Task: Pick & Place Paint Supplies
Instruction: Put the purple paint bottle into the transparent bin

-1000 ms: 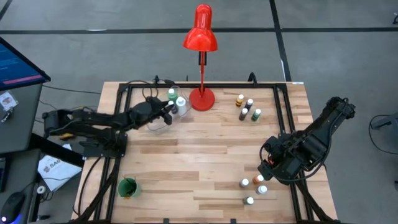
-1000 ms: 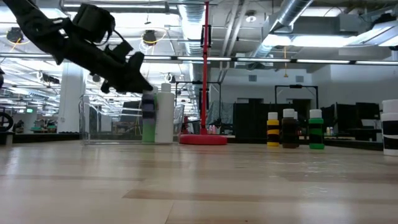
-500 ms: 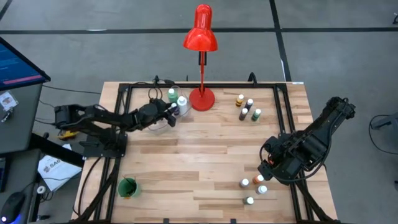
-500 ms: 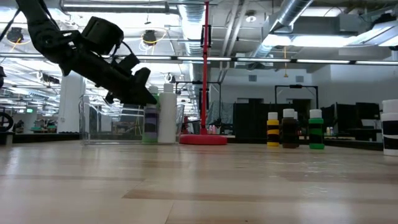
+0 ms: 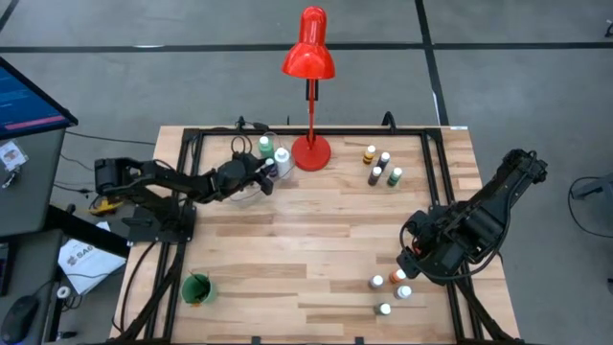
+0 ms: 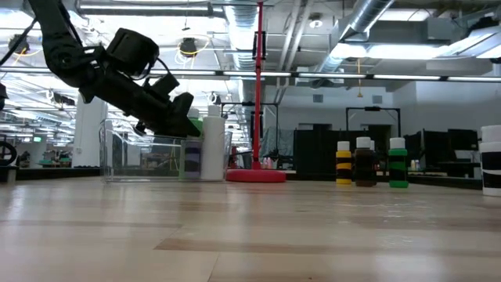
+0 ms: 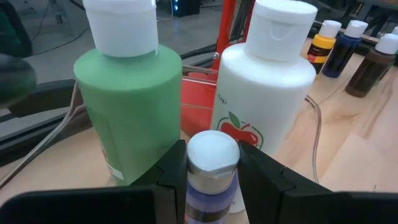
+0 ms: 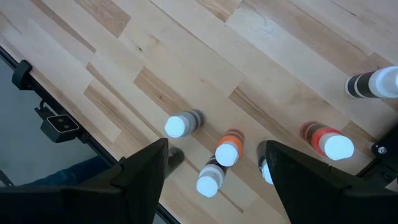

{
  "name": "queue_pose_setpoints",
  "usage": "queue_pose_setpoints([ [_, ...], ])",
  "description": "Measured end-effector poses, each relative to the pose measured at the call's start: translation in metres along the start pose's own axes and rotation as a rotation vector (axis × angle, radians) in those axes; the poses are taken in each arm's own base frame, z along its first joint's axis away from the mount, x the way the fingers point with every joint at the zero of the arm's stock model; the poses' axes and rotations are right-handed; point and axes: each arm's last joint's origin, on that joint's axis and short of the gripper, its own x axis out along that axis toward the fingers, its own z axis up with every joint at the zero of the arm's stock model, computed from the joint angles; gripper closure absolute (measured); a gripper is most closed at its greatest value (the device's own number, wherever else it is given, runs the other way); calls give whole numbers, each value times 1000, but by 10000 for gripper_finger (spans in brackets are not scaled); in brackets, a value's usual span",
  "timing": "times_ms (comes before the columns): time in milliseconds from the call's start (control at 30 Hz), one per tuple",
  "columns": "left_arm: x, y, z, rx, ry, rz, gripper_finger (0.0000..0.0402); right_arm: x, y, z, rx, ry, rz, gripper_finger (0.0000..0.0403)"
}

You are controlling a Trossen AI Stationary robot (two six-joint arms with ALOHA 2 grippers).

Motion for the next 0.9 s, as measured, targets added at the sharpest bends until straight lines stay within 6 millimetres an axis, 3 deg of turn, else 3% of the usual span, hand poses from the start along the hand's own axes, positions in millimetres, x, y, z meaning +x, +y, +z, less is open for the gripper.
queue_pose_setpoints([
  [400,2,5,2,3,-9,4,276,0,0,0,0,0,0,137],
  [900,2,4,2,36,-6,-15,272,0,0,0,0,0,1,137],
])
